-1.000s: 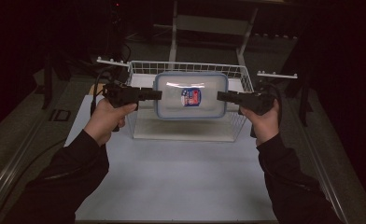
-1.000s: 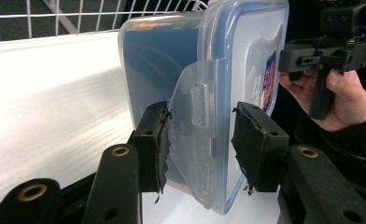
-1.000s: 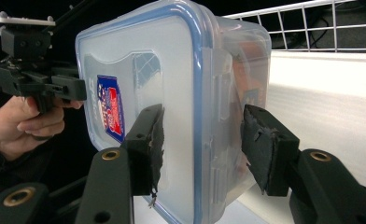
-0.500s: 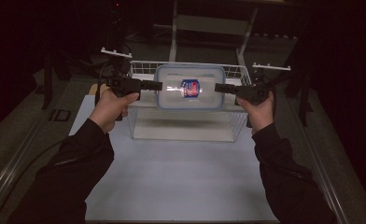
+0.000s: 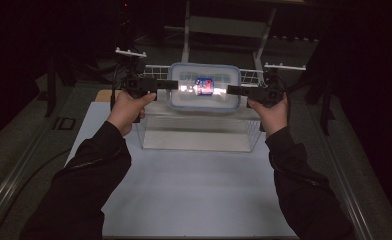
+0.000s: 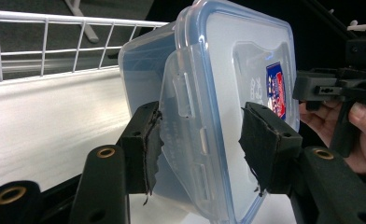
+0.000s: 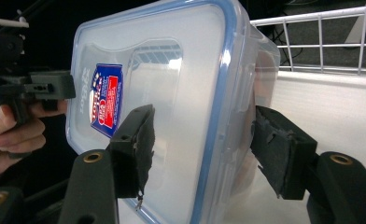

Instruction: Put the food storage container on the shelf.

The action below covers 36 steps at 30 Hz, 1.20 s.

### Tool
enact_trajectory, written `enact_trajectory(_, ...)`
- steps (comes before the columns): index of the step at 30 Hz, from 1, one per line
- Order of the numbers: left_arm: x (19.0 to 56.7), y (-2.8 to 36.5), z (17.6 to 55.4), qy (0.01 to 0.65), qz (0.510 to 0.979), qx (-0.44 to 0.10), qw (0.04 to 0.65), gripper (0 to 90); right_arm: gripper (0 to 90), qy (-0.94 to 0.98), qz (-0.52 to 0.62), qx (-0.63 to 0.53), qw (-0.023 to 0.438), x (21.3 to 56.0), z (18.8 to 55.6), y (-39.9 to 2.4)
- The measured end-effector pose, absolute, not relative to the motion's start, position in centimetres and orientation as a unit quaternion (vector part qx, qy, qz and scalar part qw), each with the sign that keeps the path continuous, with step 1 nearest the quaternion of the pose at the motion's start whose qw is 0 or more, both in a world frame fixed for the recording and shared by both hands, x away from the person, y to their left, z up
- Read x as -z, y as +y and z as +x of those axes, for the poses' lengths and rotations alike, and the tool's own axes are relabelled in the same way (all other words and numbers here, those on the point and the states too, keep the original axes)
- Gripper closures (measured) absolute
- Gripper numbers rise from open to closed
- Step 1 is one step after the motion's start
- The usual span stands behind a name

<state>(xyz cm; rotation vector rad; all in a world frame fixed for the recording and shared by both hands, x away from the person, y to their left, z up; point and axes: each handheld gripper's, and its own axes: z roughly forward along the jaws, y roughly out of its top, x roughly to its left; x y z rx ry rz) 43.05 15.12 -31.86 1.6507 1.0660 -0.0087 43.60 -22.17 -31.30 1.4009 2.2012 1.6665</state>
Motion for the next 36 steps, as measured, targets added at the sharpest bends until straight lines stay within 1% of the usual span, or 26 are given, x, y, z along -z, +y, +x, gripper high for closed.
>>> enact_trajectory(7, 32.3, 15.2, 43.9, 0.46, 0.686, 0.023, 0.563, 46.6, 36.3, 0.707, 0.463, -0.534, 0.025, 31.3, 44.2, -21.8)
enact_trajectory(14, 32.4, 15.2, 44.6, 0.475, 0.678, 0.037, 0.559, 45.4, 35.5, 0.698, 0.473, -0.537, 0.014, 31.5, 44.7, -21.8)
enact_trajectory(17, 32.6, 15.3, 45.1, 0.479, 0.673, 0.047, 0.561, 45.0, 34.6, 0.699, 0.48, -0.53, 0.017, 31.3, 45.1, -21.7)
enact_trajectory(21, 32.8, 15.4, 45.8, 0.491, 0.665, 0.065, 0.559, 44.7, 34.2, 0.695, 0.489, -0.528, 0.007, 31.4, 45.8, -21.7)
enact_trajectory(23, 32.9, 15.4, 46.1, 0.497, 0.664, 0.065, 0.555, 43.8, 33.9, 0.691, 0.496, -0.526, 0.002, 31.5, 46.2, -21.6)
enact_trajectory(25, 32.9, 15.5, 46.5, 0.505, 0.665, 0.072, 0.546, 42.6, 36.0, 0.686, 0.501, -0.528, 0.005, 31.6, 46.5, -21.6)
enact_trajectory(27, 33.1, 15.6, 46.8, 0.512, 0.664, 0.059, 0.541, 43.5, 40.8, 0.689, 0.504, -0.521, 0.021, 31.4, 46.7, -21.6)
enact_trajectory(32, 33.1, 15.7, 46.9, 0.51, 0.666, 0.058, 0.542, 44.2, 40.9, 0.695, 0.503, -0.514, 0.02, 31.4, 47.1, -21.6)
enact_trajectory(36, 32.6, 15.9, 46.5, 0.511, 0.666, 0.034, 0.542, 43.3, 40.6, 0.691, 0.503, -0.518, 0.028, 31.2, 47.1, -21.9)
